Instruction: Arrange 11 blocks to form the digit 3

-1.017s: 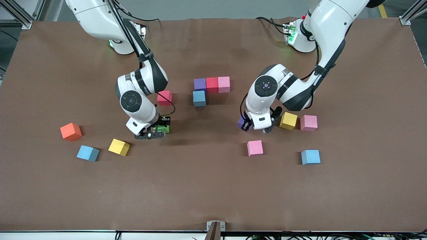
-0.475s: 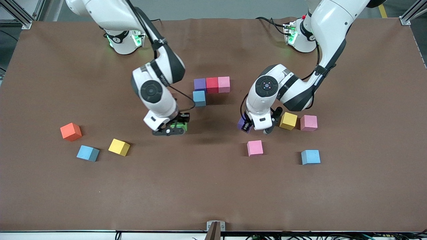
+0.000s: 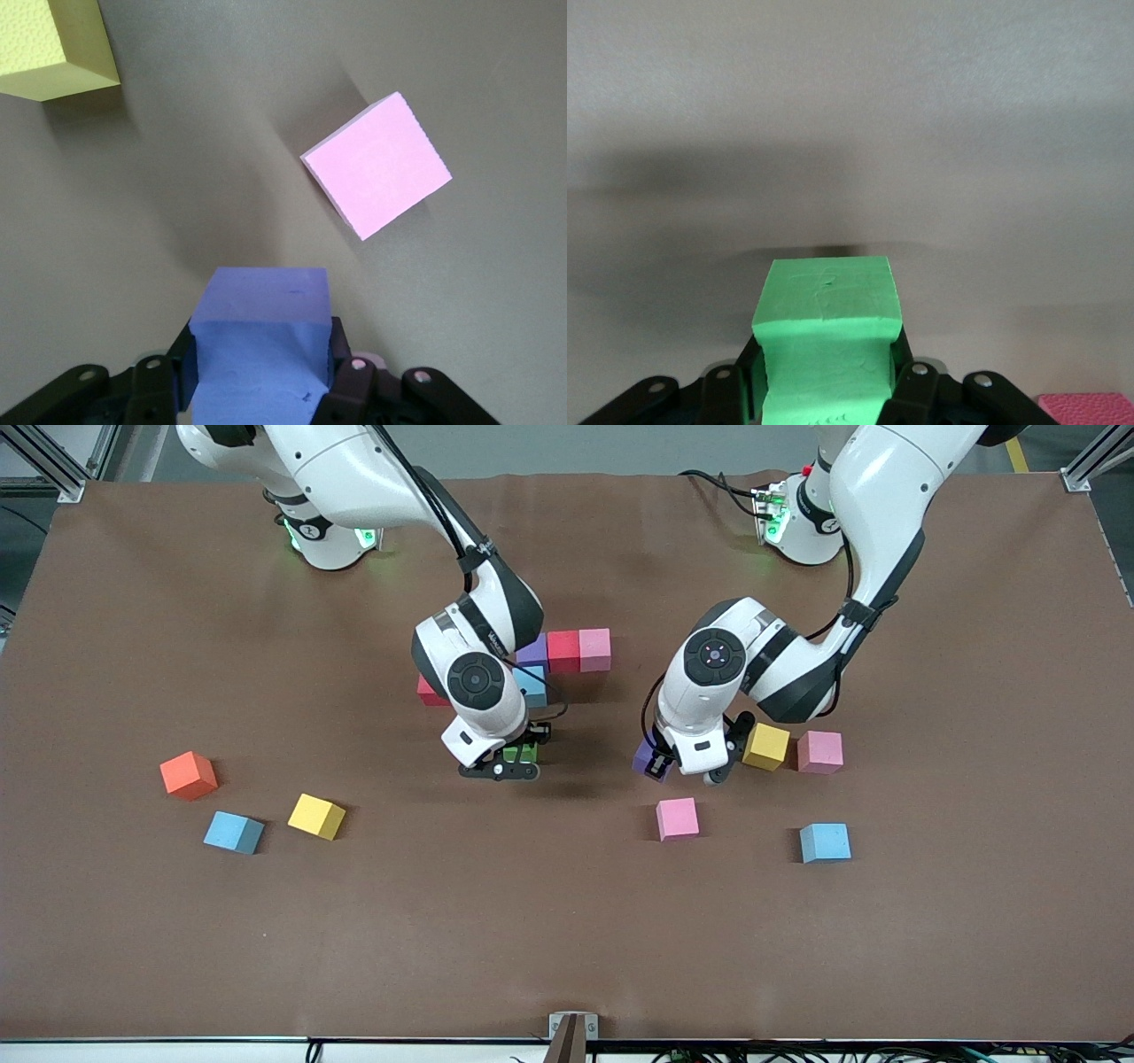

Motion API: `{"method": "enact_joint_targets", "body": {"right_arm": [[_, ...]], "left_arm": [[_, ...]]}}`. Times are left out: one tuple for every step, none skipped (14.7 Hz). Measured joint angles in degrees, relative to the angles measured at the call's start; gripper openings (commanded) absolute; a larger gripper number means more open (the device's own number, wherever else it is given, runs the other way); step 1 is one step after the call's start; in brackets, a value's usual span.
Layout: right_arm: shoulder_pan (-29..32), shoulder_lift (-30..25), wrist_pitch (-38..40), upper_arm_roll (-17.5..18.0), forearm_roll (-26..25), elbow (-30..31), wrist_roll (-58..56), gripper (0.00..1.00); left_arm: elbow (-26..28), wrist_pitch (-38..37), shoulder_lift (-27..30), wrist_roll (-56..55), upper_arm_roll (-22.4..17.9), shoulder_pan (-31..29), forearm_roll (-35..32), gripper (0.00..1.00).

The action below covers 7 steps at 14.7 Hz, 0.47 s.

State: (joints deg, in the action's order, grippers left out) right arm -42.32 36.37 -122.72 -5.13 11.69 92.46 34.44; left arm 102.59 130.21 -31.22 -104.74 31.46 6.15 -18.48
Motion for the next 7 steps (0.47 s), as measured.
{"method": "enact_joint_targets", "body": {"right_arm": [[-0.01,0.16,0.24,0.01,0.38,-0.07,0.00,0.23],[-0.03,0.19,0.54,0.02,0.50,-0.09,0.00,0.23],[-0.09,0.18,0.82,0.03,0.52,-0.13,0.00,0.23],[-0.24,0.18,0.99,0.06,0.53,-0.16,0.00,0.23],[-0.55,0.19,1.24,0.07,0.53,-0.16,0.00,0.23],[-0.92,0.21,1.61,0.07,0.53,-0.16,0.00,0.23],[-1.34,0.22,2.17,0.07,0.53,-0.16,0.02,0.23]], "left_arm": [[0.00,0.00,0.00,0.00,0.00,0.00,0.00,0.39],[0.00,0.00,0.00,0.00,0.00,0.00,0.00,0.39],[0.00,0.00,0.00,0.00,0.00,0.01,0.00,0.39],[0.00,0.00,0.00,0.00,0.00,0.01,0.00,0.39],[0.00,0.00,0.00,0.00,0.00,0.01,0.00,0.39],[0.00,0.00,0.00,0.00,0.00,0.02,0.00,0.39],[0.00,0.00,0.00,0.00,0.00,0.04,0.00,0.39]]}}
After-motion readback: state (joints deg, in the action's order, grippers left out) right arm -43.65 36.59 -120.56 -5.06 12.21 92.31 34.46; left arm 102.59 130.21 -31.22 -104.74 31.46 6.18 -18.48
